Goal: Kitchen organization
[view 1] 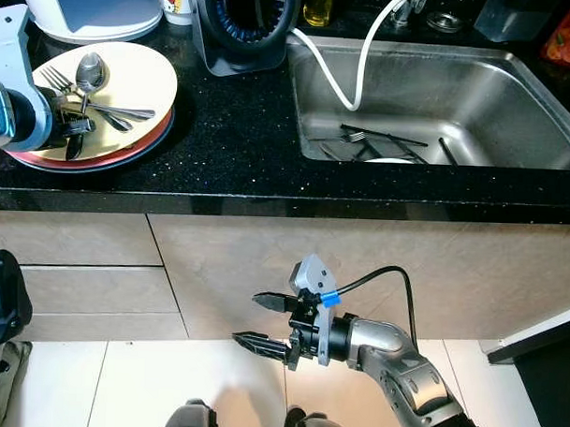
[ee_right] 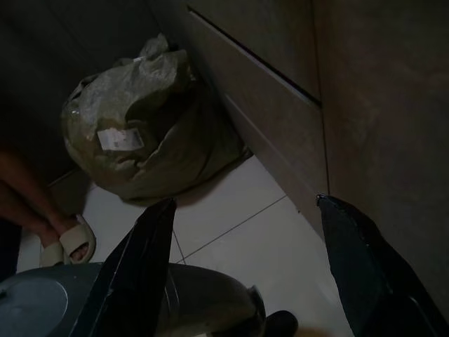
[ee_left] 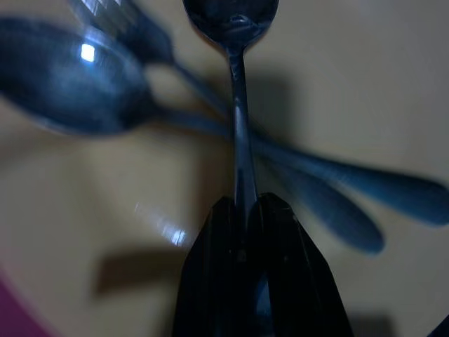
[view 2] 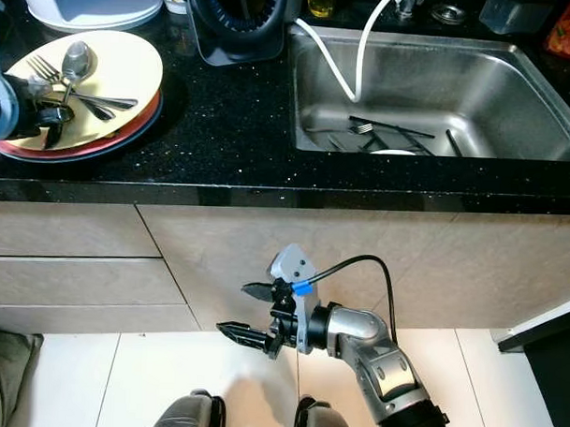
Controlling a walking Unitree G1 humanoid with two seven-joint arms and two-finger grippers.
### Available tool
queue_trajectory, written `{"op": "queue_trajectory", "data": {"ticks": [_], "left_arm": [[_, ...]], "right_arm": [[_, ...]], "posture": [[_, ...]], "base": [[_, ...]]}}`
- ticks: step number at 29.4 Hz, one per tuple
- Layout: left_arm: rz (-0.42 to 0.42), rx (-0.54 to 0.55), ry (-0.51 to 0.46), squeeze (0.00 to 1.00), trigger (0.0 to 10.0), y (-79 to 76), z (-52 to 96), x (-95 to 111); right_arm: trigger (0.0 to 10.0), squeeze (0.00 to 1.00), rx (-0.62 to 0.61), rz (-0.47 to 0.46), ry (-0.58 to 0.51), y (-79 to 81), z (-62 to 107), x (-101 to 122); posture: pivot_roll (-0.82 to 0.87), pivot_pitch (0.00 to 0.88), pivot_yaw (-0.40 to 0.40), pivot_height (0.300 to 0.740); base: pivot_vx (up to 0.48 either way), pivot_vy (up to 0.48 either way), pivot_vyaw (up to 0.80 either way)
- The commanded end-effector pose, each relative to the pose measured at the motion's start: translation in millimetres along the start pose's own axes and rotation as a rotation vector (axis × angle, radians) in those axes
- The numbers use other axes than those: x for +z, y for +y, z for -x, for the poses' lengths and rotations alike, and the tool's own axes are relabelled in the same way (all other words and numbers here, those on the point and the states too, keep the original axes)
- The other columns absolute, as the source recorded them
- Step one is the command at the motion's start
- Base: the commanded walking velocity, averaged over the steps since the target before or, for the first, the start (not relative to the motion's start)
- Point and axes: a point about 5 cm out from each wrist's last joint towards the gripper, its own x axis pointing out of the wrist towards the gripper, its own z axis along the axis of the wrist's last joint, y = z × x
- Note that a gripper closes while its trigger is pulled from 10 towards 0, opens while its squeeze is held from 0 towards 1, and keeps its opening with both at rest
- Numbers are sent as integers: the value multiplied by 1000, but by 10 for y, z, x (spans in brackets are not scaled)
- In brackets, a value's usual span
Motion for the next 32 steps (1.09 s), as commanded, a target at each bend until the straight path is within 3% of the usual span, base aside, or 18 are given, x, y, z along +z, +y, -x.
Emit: {"op": "queue_trajectory", "data": {"ticks": [1,8,15,17,18,24,27,28,29,30,31,32], "left_arm": [[-44,5,-99,0,0,-6,94,143],[-95,-11,-209,0,0,-77,217,268],[-100,-175,-326,0,0,-228,311,291],[-100,-175,-326,0,0,-228,311,291],[-113,-253,-385,0,157,-298,348,261],[-103,-328,-432,0,392,-345,365,186],[-96,-456,-467,0,2392,-432,385,56],[-96,-456,-467,0,2392,-432,385,56],[-93,-485,-472,0,3255,-459,385,19],[-82,-532,-478,0,6431,-506,371,-51],[-82,-545,-483,0,8000,-523,369,-74],[-78,-564,-492,0,7961,-544,371,-97]], "right_arm": [[10000,0,-16,5,-16,-25,3,14],[10000,0,-29,4,-58,-59,7,90],[10000,0,-24,-37,-213,-108,119,287],[10000,0,-24,-37,-213,-108,119,287],[10000,0,33,-61,-274,-84,242,361],[10000,0,112,-90,-317,-29,386,406],[10000,0,170,-132,-487,2,478,608],[10000,0,170,-132,-487,2,478,608],[10000,0,163,-139,-553,-19,492,687],[10000,0,123,-149,-653,-85,498,808],[10000,0,113,-152,-675,-102,499,835],[10000,0,106,-155,-692,-114,498,857]], "posture": [[162,171,-7,740],[161,171,-12,740],[161,169,-17,740],[161,169,-17,740],[155,166,-19,740],[147,163,-23,740],[145,157,-29,740],[145,157,-29,740],[143,156,-29,740],[143,152,-32,740],[143,152,-32,740],[143,150,-35,740]], "base": [[0,0,0],[0,0,0],[0,0,0],[0,0,0],[0,0,0],[0,0,0],[0,0,0],[0,0,0],[0,0,0],[0,0,0],[0,0,0],[0,0,0]]}}
